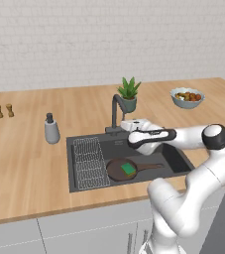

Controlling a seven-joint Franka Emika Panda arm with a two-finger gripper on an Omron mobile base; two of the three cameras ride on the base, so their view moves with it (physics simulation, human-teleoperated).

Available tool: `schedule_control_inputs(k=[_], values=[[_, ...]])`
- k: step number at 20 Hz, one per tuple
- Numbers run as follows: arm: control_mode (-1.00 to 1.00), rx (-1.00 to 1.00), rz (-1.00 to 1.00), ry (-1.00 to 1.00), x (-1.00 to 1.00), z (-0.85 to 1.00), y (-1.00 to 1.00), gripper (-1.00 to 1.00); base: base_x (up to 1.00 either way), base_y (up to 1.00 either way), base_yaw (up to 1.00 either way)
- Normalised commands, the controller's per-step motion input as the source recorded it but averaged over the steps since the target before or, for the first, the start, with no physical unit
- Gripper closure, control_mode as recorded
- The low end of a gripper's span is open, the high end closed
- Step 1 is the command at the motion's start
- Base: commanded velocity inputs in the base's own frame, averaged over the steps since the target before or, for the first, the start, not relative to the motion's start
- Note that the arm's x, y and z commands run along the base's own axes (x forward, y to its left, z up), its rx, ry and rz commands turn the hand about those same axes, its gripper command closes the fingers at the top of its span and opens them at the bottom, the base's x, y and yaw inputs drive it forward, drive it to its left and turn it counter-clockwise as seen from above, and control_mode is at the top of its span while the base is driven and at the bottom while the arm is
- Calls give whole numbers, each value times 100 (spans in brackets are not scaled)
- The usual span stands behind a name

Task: Pick the pan and sponge and place them into the sink. Then turn on the water.

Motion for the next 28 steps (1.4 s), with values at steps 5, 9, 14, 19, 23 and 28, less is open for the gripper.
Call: schedule_control_inputs(k=[5,9,14,19,23,28], values=[[-100,0,-3,-11,0,-7,0,-100,0,0,0],[-100,0,-5,-11,0,-2,0,-100,0,0,0],[-100,0,-6,-3,7,0,10,-100,0,0,0],[-100,0,-1,0,-11,0,18,-100,0,0,0],[-100,0,0,-1,-11,0,29,-100,0,0,0],[-100,-5,-1,-4,1,-7,24,-100,0,0,0]])
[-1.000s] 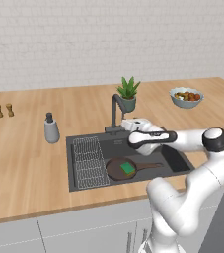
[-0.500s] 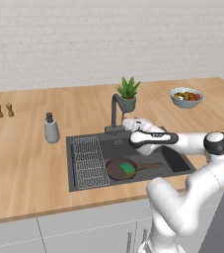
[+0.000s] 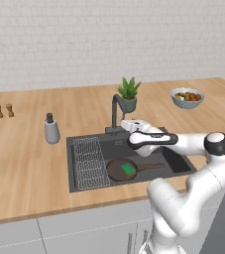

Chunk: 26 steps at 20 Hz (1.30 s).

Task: Pick the pan and sponge and place them into the sink. Then turn on the water.

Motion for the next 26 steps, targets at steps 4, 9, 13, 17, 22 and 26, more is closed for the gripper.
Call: schedule_control_inputs(k=[4,9,13,17,22,26], values=[[-100,-7,-9,-6,9,-16,8,-100,0,0,0],[-100,-14,-7,-8,0,-7,1,-100,0,0,0],[-100,-25,-5,-1,5,1,28,-100,0,0,0],[-100,-26,-1,0,4,9,40,-100,0,0,0],[-100,-15,-1,-2,0,0,25,-100,0,0,0],[-100,-3,-1,-10,-12,-4,1,-100,0,0,0]])
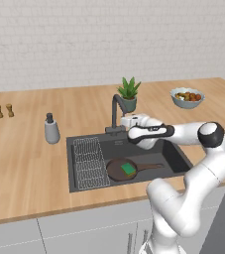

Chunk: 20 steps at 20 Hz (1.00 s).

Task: Pick the pan and sponge and place them into the sink. Then turn on the water.

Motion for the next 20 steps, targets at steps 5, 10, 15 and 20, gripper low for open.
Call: schedule_control_inputs(k=[5,10,15,20], values=[[-100,-3,-1,-8,-2,-6,10,-100,0,0,0],[-100,-8,-3,-3,0,-12,16,-100,0,0,0],[-100,-8,-3,0,0,-19,7,-100,0,0,0],[-100,-10,-4,-2,0,-17,14,-100,0,0,0]])
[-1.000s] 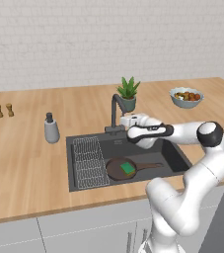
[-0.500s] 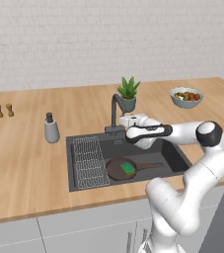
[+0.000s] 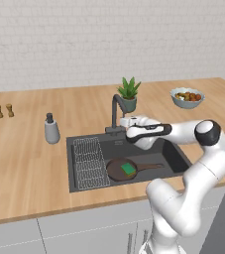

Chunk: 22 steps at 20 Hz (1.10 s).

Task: Pick the pan and sponge and place them into the sink. Then turn on the water.

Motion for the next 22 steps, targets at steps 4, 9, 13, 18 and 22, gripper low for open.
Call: schedule_control_inputs(k=[4,9,13,18,22], values=[[-100,-11,-4,-3,4,-20,22,-100,0,0,0],[-100,-11,-3,-4,4,-23,17,-100,0,0,0],[-100,-5,-3,-5,0,-21,0,-100,0,0,0],[-100,-4,-3,-9,15,-13,0,-100,0,0,0],[-100,-5,-2,-9,22,-6,0,-100,0,0,0]])
